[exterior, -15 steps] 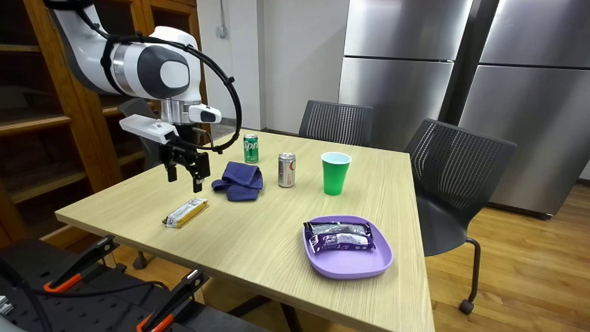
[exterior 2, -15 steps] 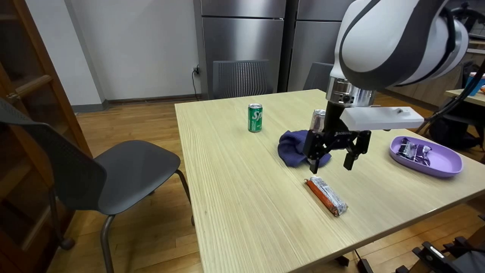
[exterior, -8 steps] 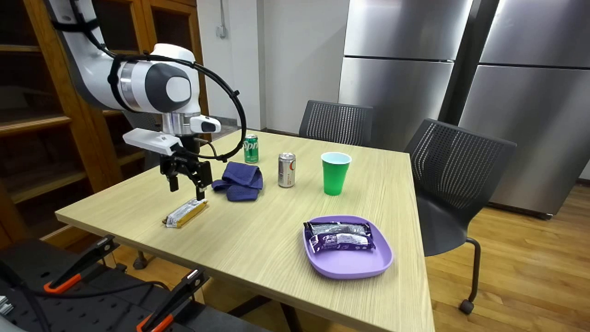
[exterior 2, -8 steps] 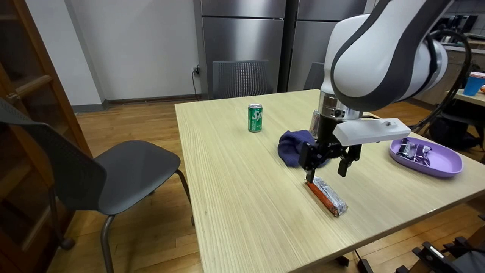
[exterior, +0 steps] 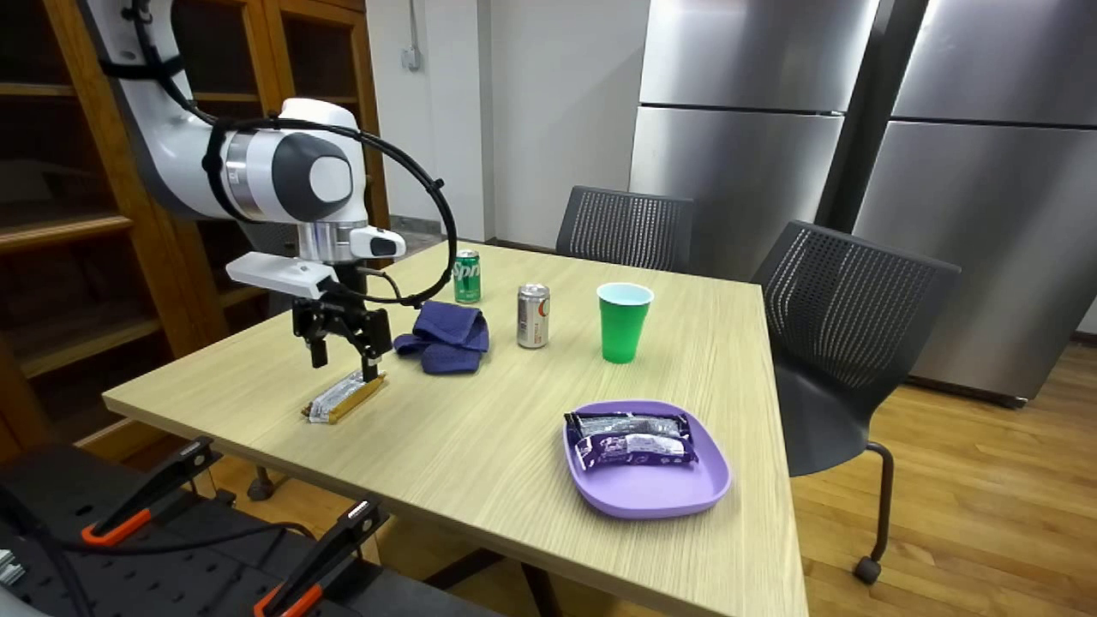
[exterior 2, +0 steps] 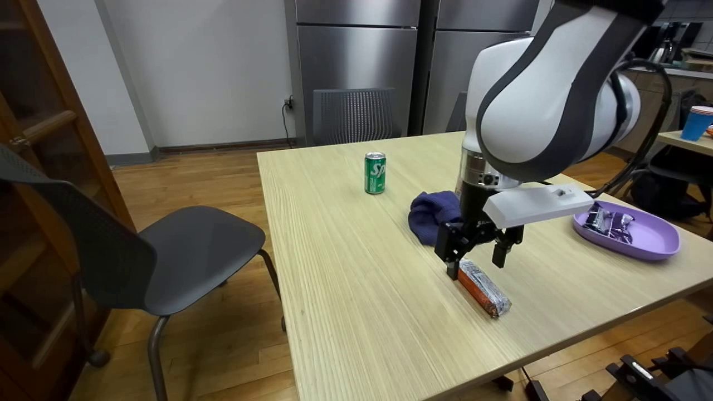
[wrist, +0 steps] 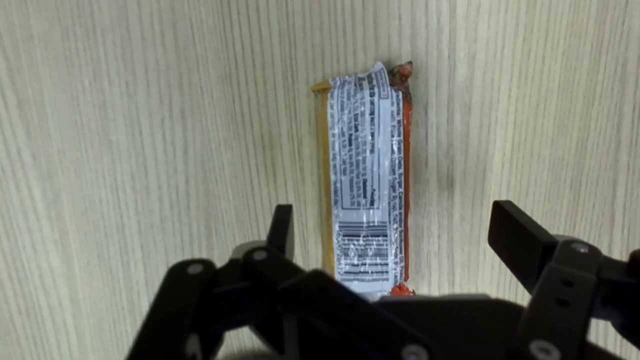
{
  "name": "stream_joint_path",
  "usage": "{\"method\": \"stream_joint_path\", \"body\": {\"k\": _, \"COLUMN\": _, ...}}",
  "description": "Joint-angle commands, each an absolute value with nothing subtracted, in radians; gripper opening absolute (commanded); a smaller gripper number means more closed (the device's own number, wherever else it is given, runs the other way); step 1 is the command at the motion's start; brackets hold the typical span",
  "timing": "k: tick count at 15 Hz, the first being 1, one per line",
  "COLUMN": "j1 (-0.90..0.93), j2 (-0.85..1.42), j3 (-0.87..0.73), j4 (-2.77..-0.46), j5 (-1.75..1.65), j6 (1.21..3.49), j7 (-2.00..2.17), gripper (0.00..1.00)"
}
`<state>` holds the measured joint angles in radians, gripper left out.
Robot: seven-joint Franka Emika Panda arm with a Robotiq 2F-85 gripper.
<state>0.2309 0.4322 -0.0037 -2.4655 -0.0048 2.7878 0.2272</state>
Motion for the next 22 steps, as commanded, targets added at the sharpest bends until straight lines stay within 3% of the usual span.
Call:
{"method": "stream_joint_path", "body": {"k": 1, "j1": 0.265, "j2": 0.454, "j3": -0.025, "j4": -2.441, "j5": -0.037, "j6": 2.779, "j7": 0.272, "gripper": 1.0}}
{"method": "stream_joint_path", "body": {"k": 16, "j1": 0.278, "j2": 0.52, "j3": -0.039, "j4": -2.391, "j5": -0.026, "j6": 2.769, "j7": 0.269, "gripper": 1.0}}
{"method": "stream_joint_path", "body": {"k": 17, "j1": 0.272, "j2": 0.526, "j3": -0.036, "j4": -2.384, "j5": -0.022, "j6": 2.77, "j7": 0.264, "gripper": 0.75}}
{"method": "stream_joint_path", "body": {"k": 19, "j1": 0.271, "j2": 0.528, "j3": -0.037, "j4": -2.382, "j5": -0.021, "j6": 2.772, "j7": 0.262, "gripper": 0.68}}
{"method": "stream_joint_path", "body": {"k": 22, "j1": 0.272, "j2": 0.53, "j3": -0.041, "j4": -2.379, "j5": -0.022, "j6": 2.774, "j7": 0.262, "gripper": 0.42}}
